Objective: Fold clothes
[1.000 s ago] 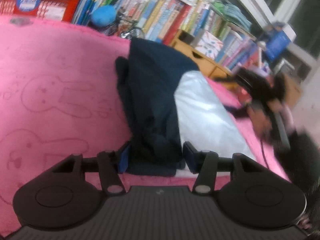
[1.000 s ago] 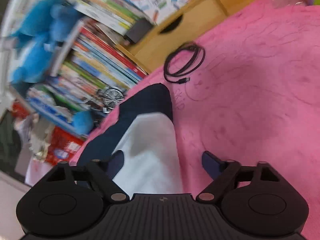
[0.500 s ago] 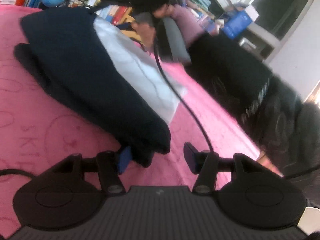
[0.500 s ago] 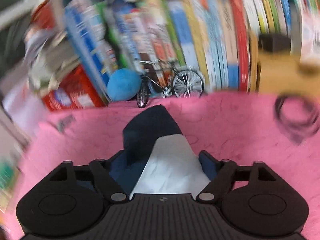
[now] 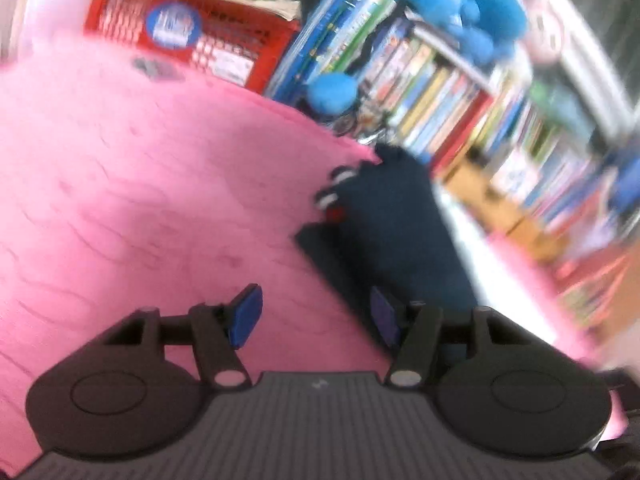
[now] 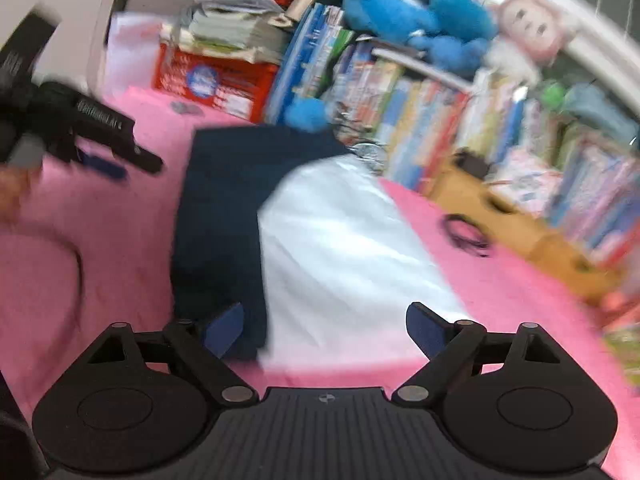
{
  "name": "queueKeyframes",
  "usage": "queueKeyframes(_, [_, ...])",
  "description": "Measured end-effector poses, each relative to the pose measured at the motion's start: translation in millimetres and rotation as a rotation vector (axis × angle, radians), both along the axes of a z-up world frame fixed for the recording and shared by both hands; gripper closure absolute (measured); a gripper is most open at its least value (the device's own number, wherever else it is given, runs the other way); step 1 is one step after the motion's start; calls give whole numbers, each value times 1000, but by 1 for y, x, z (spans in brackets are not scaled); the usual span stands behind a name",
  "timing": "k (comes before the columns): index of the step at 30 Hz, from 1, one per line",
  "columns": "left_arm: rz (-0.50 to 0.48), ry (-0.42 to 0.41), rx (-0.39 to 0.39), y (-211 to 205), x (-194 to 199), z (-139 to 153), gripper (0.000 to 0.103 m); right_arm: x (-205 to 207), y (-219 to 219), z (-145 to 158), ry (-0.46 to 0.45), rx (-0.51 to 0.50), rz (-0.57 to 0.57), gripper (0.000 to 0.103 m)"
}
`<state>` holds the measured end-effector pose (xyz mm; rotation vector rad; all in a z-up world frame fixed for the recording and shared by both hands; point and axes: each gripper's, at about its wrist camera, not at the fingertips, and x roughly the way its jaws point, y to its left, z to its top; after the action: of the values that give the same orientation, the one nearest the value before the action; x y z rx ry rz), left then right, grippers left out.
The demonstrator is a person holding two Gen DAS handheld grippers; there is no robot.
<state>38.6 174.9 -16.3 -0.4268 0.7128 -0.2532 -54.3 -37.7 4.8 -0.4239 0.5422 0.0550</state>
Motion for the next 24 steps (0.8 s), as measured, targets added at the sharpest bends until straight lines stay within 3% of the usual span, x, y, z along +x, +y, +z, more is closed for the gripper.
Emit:
queueKeyframes(2, [-3,-7,92,-9,-3,-1,46,-19,13,-10,-6,-96,29,37])
queueKeyframes(3, [-4,-17,116,-12,-6,-2,46,-26,19,-13,1,-124,55,41])
queueKeyframes(5, [-11,-38,148,-18,-11,-3,46,-29,25,-18,45,-79,102,64])
queueKeyframes(6, [-14,-44,149,-20,-13,-3,45,-28,28,-19,72,-47,123,67])
queueKeyframes(9, [-23,-43,140,-21,-13,-4,44,-20,38,-28,100,-15,159,66])
queueKeyframes(11, [-29,-49,147,-22,-16,-4,44,-13,45,-32,60,-22,154,50])
queueKeyframes(13, [-41,-56,155,-24,-19,-3,44,-5,50,-36,23,-30,136,44])
queueKeyframes(16, [-67,-58,145,-27,-22,-2,44,-1,48,-30,-29,-17,113,52])
queueKeyframes(20, [-123,-19,49,-29,-20,-6,44,3,43,-19,-104,-3,75,66])
queueKeyframes(24, [-141,0,-15,-36,-13,-9,42,12,28,-6,-147,9,16,68])
